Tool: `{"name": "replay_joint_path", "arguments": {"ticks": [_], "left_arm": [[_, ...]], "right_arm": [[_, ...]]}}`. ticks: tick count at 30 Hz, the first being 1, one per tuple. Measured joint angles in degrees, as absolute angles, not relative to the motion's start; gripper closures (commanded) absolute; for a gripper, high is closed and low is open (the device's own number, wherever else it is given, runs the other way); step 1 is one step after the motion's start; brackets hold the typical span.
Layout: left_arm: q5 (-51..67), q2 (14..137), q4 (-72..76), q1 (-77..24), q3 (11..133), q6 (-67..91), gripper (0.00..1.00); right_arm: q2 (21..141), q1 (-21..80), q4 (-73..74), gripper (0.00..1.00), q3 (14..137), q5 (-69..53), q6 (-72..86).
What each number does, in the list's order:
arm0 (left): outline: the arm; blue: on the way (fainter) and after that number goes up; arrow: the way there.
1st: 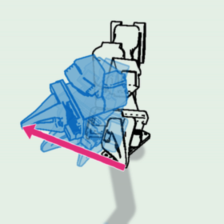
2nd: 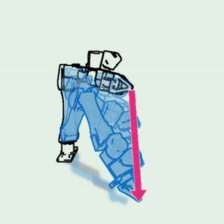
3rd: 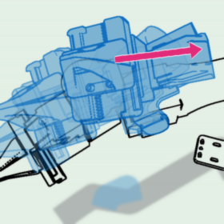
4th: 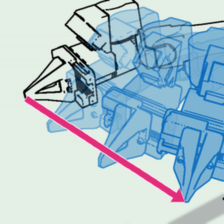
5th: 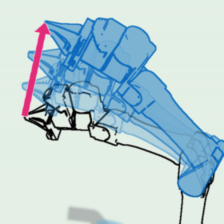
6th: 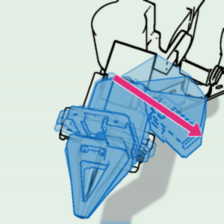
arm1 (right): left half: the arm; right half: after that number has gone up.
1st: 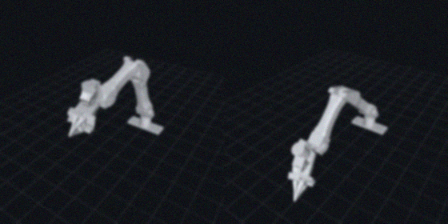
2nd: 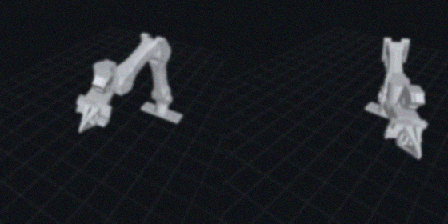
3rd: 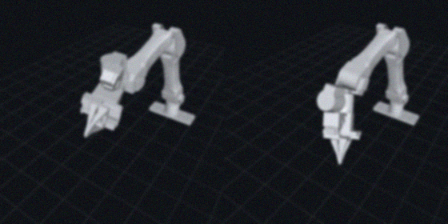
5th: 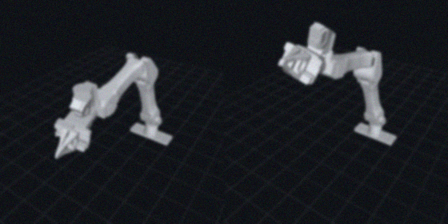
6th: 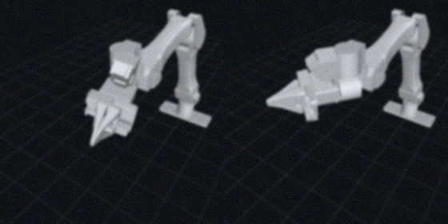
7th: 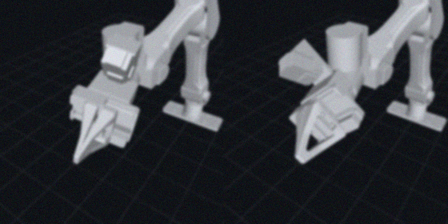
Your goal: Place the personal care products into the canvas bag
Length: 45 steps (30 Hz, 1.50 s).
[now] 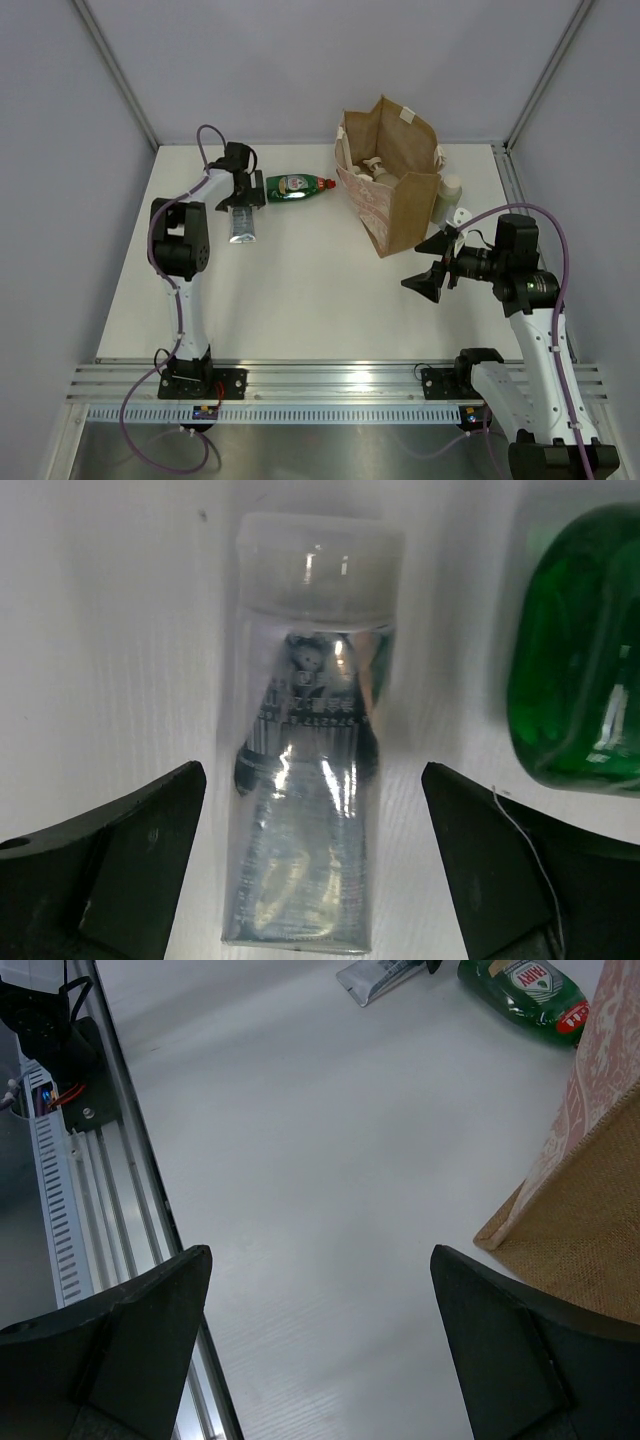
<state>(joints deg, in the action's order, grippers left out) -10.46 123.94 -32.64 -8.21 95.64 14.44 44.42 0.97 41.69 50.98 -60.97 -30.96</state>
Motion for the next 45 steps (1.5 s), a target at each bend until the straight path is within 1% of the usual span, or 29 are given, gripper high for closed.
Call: {"name": "replay_joint_path", "arguments": {"ticks": [2,3,4,6,7,10,11,13,14,15,19,21,23,27,29,31,35,36,40,45], "left_arm": [[-10.5,124.6,-33.6,-7.6,95.8,14.4,0.07],[-10.5,125.0,-34.2,-7.2,95.9,14.4,0.1],[-9.9,125.5,-34.7,-6.9,96.2,14.5,0.16],[-9.0,125.9,-35.1,-6.5,97.2,14.0,0.2],[-8.7,126.0,-35.3,-6.3,97.3,13.8,0.26],[-6.7,126.1,-35.4,-6.3,97.2,13.7,0.42],[-6.1,126.1,-35.0,-6.3,96.9,13.7,0.49],[-5.1,125.1,-33.3,-6.3,95.3,13.4,0.54],[-4.3,124.1,-32.5,-6.3,93.9,13.4,0.6],[-3.0,122.9,-31.7,-6.3,92.1,13.4,0.62],[3.4,116.8,-30.1,-6.1,84.1,14.2,0.65],[7.4,112.9,-28.8,-6.2,78.9,15.4,0.65],[12.1,107.3,-26.8,-6.4,72.1,17.5,0.65],[21.6,94.6,-20.9,-8.1,58.9,22.9,0.65],[25.4,87.8,-16.6,-10.9,52.4,26.1,0.65],[28.1,81.6,-12.6,-15.5,46.9,29.3,0.64],[30.3,73.3,-7.3,-26.0,40.9,34.4,0.64],[30.5,71.4,-5.9,-28.5,39.9,36.0,0.64],[28.3,66.1,-1.7,-36.6,38.4,40.8,0.63],[24.0,65.5,1.7,-43.7,39.5,44.3,0.63]], "right_arm": [[44.5,0.9,41.7,0.0,51.0,-61.2,-31.0],[44.5,0.9,41.7,0.01,51.0,-61.3,-31.0],[44.6,0.9,41.7,0.0,51.0,-61.4,-31.0],[44.8,0.8,41.7,0.01,51.0,-61.7,-31.0],[44.8,0.8,41.7,0.01,51.0,-61.8,-31.1],[45.1,0.8,41.7,0.0,51.0,-62.2,-31.0],[45.1,0.6,41.7,0.01,51.0,-62.3,-31.1],[45.1,-0.5,41.7,0.0,51.0,-62.8,-31.1],[45.1,-1.0,41.7,0.0,51.0,-63.0,-31.1],[45.1,-1.4,41.7,0.0,51.0,-63.2,-31.1],[46.0,-1.7,42.2,0.02,51.2,-64.4,-31.0],[48.6,-1.7,44.8,0.03,53.5,-64.9,-31.3],[52.2,-1.7,47.8,0.05,57.4,-65.6,-31.8],[58.4,-1.4,50.7,0.05,63.5,-65.3,-30.0],[59.6,0.8,50.1,0.04,64.3,-62.0,-26.5],[59.8,6.2,49.1,0.04,64.3,-57.3,-22.2],[59.3,16.1,42.8,0.02,62.8,-48.8,-11.8],[59.0,16.9,41.0,0.01,62.0,-46.6,-8.8],[58.6,17.9,33.4,0.01,58.9,-38.8,3.0],[59.7,20.0,26.5,0.01,58.3,-36.8,13.8]]}}
